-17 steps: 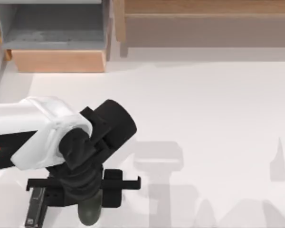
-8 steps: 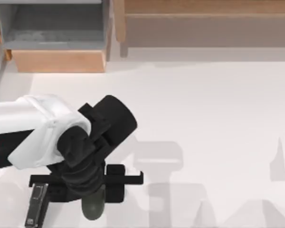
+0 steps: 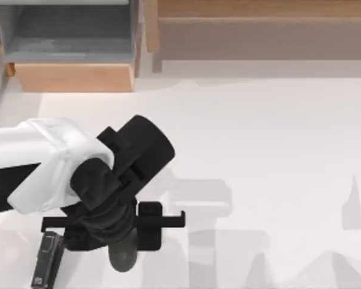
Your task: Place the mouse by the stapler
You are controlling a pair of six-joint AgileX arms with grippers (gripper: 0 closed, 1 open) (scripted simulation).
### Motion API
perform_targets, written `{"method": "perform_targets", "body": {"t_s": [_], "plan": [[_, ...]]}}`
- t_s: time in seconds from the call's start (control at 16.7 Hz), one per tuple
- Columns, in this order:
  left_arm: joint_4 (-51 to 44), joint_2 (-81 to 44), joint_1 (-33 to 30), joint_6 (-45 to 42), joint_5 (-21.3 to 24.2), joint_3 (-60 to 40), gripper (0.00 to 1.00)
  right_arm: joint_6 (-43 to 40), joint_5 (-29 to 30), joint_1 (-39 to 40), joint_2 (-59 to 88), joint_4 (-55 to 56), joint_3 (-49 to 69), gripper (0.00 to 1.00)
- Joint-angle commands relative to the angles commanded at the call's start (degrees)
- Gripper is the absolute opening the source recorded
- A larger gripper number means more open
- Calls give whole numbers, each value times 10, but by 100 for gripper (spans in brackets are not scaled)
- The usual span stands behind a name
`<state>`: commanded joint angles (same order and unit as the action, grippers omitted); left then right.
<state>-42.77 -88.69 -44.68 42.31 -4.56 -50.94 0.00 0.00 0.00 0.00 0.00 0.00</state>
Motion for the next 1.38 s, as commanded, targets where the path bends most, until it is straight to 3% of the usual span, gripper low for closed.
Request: {"method": "perform_targets", "body": {"t_s": [0.78,1.38], "plan": [[6,-30,-1,0,2,29,0,0,0,0,0,0,0,100],[6,-30,-1,0,2,29,75,0,0,0,0,0,0,100]]}}
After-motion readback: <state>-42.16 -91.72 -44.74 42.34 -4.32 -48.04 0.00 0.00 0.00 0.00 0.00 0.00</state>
